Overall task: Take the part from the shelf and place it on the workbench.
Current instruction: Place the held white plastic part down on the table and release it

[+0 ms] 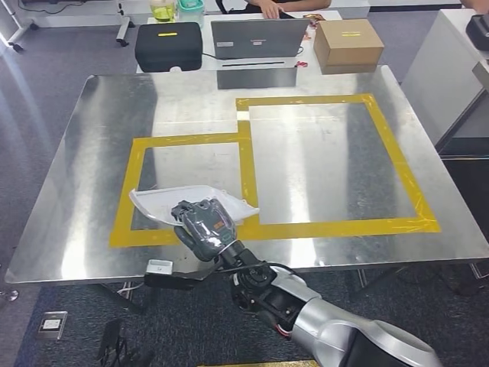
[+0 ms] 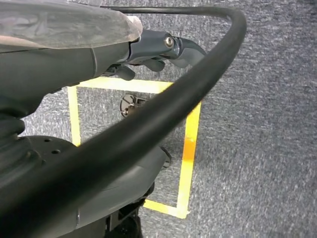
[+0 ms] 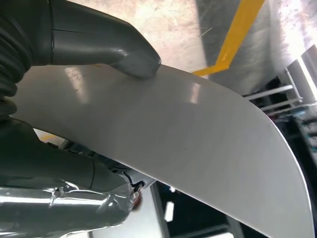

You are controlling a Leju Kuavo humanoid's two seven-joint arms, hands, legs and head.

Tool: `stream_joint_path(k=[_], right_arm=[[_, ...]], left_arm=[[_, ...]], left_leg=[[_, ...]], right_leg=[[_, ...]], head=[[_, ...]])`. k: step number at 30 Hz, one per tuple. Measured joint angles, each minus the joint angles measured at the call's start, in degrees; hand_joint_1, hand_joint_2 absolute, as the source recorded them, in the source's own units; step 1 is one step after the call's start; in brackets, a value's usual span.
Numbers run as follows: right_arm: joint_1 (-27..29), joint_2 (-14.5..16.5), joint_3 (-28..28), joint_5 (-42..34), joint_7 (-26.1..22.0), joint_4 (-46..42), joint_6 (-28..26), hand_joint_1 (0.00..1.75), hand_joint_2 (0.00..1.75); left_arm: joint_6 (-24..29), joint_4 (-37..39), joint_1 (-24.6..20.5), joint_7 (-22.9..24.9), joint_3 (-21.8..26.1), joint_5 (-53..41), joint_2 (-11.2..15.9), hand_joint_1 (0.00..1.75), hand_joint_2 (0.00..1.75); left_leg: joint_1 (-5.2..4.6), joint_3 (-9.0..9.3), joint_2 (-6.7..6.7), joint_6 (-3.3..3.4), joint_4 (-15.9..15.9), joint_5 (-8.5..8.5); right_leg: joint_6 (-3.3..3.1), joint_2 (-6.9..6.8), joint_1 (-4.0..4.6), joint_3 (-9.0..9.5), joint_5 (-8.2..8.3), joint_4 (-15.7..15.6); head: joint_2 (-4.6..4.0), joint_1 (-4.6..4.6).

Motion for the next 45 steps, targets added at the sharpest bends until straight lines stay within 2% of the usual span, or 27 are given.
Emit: stream_joint_path(k=[3,6,8,12,23,25,28,32,40,45], right_arm=[[2.1,0.2,-4.2,5.2,-6.1,-1.3,-0.1,1.73,1.75],[3.2,0.4,-8.2,2.1,-10.5,-3.0,-0.2,1.73,1.75],[3.4,0.5,-10.2,-0.5,-11.5,-4.0,-0.2,1.73,1.75],[3.5,0.7,-12.1,-2.8,-10.5,-5.3,-0.3,1.73,1.75],[3.1,1.0,-11.9,-7.9,-6.7,-5.7,-0.2,1.73,1.75],[2.5,1.0,-10.9,-12.2,-4.5,-5.4,-0.2,1.73,1.75],[0.4,1.0,-8.0,-23.4,-1.2,-4.4,0.8,1.73,1.75],[-2.1,1.0,-4.6,-33.4,-0.4,-3.1,2.4,1.73,1.75],[-6.2,1.0,0.1,-40.4,-0.8,0.5,3.7,1.73,1.75],[-7.0,1.0,1.7,-41.2,-0.8,1.8,4.0,1.73,1.75]], left_arm=[[0.1,0.0,-0.1,0.1,-0.3,-0.3,-0.1,0.0,1.75],[0.1,0.0,-0.2,0.1,-0.4,-0.4,-0.2,0.0,1.75],[0.1,0.0,-0.3,0.1,-0.5,-0.4,-0.2,0.0,1.75],[0.1,0.0,-0.5,0.1,-0.7,-0.5,-0.2,0.0,1.75],[0.1,0.0,-0.5,-0.2,-0.8,-0.4,-0.3,0.0,1.75],[0.1,0.0,-0.5,-0.2,-0.8,-0.3,-0.3,0.0,1.75],[0.0,0.0,-0.5,-0.3,-0.9,-0.3,-0.2,0.0,1.75],[-0.1,0.0,-0.6,-0.4,-0.9,-0.4,-0.3,0.0,1.75],[-0.3,0.0,-0.8,-0.4,-1.0,-0.5,-0.3,0.0,1.75],[-0.4,0.0,-0.9,-0.4,-1.0,-0.7,-0.3,0.0,1.75]], left_leg=[[0.0,0.01,0.02,0.0,0.0,0.0],[0.0,0.01,0.0,0.0,0.0,0.0],[0.0,0.01,0.01,-0.01,0.0,0.0],[0.0,0.03,0.01,-0.01,0.0,0.0],[0.0,0.02,0.0,-0.02,0.0,0.0],[0.0,0.01,0.0,-0.02,0.0,0.0],[0.0,0.02,0.01,-0.02,0.0,0.01],[0.0,0.02,0.0,-0.04,0.0,0.03],[0.0,0.02,0.0,-0.05,0.0,0.03],[0.0,0.02,0.0,-0.05,-0.1,0.03]], right_leg=[[0.0,0.02,0.0,-0.01,-0.01,0.0],[0.0,-0.01,0.0,-0.01,-0.02,0.0],[0.0,0.0,0.0,0.0,-0.02,0.0],[0.0,0.01,0.0,0.01,-0.01,0.0],[0.0,0.01,0.0,0.01,-0.02,0.0],[0.0,0.0,0.0,0.01,-0.02,0.0],[0.0,0.0,0.0,0.01,-0.02,0.0],[0.0,0.0,0.0,0.01,-0.01,0.0],[0.0,0.01,0.0,-0.01,-0.02,0.0],[0.0,0.01,0.0,-0.02,-0.02,0.0]], head=[[0.0,-0.04],[0.0,-0.04],[0.0,-0.05],[0.0,-0.03],[0.0,-0.07],[0.0,-0.08],[0.0,-0.06],[0.0,-0.04],[0.0,-0.06],[-0.01,-0.08]])
